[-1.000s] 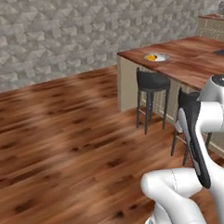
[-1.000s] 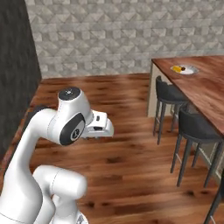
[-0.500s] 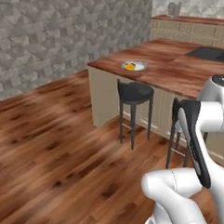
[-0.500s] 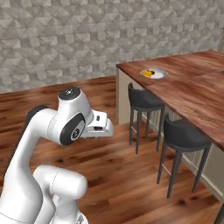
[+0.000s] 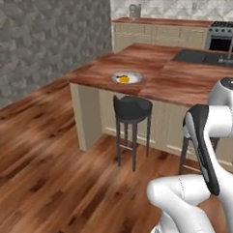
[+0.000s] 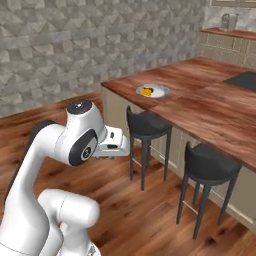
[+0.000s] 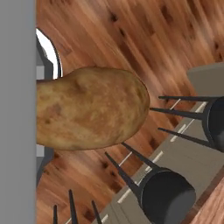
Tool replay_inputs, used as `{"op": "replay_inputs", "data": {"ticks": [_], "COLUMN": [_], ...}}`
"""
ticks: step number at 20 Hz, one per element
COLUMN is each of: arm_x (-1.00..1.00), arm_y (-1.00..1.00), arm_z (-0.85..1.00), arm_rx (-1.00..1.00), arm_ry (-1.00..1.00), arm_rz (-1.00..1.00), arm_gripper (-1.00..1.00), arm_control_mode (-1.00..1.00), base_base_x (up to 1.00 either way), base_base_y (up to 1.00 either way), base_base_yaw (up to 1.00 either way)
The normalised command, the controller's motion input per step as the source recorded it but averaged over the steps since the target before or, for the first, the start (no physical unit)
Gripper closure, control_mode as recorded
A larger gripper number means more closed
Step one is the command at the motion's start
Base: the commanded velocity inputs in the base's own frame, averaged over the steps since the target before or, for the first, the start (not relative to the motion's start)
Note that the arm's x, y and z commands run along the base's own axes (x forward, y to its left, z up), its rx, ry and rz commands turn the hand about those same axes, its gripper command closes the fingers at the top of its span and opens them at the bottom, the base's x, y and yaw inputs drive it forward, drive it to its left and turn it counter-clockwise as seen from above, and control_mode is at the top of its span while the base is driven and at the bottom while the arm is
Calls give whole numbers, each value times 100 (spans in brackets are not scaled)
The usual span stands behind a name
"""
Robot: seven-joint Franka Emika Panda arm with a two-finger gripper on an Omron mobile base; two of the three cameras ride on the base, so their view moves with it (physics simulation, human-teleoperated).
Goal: Take the cheese, chicken drumstick, and potato from the fridge and place them on the plate on the dining counter to create an appetizer plate.
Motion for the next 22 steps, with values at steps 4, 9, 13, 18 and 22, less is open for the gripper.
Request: {"op": "replay_inputs", "data": {"ticks": [4, 9, 13, 18, 22], "arm_x": [0, 0, 0, 0, 0], "arm_y": [0, 0, 0, 0, 0], "arm_z": [0, 0, 0, 0, 0], "arm_rx": [0, 0, 0, 0, 0], "arm_ry": [0, 0, 0, 0, 0], "arm_rz": [0, 0, 0, 0, 0], "arm_gripper": [100, 100, 100, 100, 100], "arm_control_mode": [100, 100, 100, 100, 100], "base_base_x": [100, 100, 100, 100, 100], "base_base_y": [89, 86, 80, 77, 74], "base_base_yaw": [-46, -45, -44, -42, -40]}}
